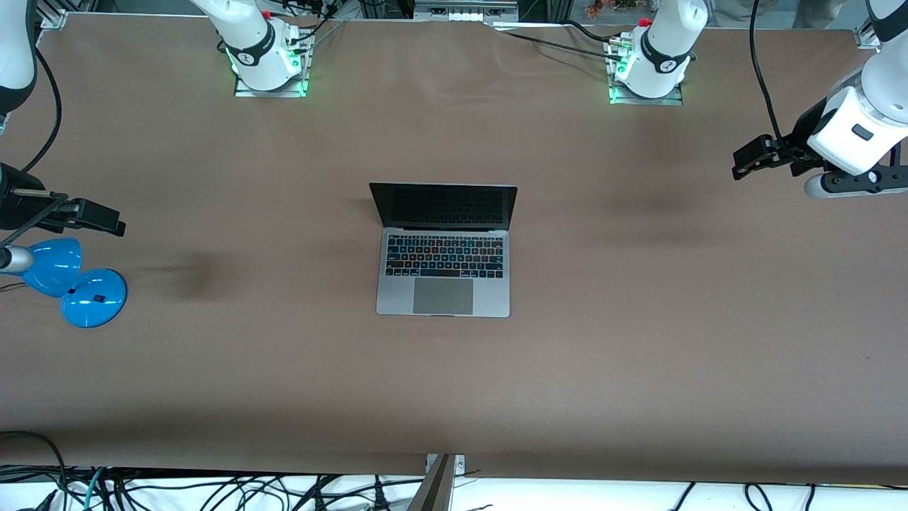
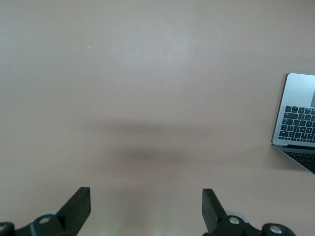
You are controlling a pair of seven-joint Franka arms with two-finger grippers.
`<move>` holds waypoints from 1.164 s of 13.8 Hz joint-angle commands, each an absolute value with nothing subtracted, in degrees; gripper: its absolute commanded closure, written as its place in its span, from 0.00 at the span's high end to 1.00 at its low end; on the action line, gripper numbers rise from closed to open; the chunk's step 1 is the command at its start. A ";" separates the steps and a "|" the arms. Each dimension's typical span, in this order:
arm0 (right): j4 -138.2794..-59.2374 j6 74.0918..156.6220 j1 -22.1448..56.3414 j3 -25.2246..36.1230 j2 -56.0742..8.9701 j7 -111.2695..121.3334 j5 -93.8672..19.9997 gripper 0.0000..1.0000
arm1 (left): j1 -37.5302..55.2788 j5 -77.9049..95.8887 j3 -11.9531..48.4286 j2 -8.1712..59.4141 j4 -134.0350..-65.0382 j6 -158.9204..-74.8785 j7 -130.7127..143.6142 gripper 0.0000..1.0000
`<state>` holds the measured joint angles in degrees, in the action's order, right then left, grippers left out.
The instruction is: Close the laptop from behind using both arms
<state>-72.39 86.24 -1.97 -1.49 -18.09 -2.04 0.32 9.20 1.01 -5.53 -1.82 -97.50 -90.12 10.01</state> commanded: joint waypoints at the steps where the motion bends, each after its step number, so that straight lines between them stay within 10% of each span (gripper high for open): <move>1: -73.30 86.57 -2.02 -1.76 -16.96 -2.02 0.53 1.00 | 8.96 2.46 -5.36 -1.23 -95.80 -89.12 9.93 1.00; 16: -73.30 86.66 -0.27 -2.20 -17.40 -2.55 0.00 1.00 | 9.67 2.55 6.05 -2.02 -96.42 -89.21 22.31 1.00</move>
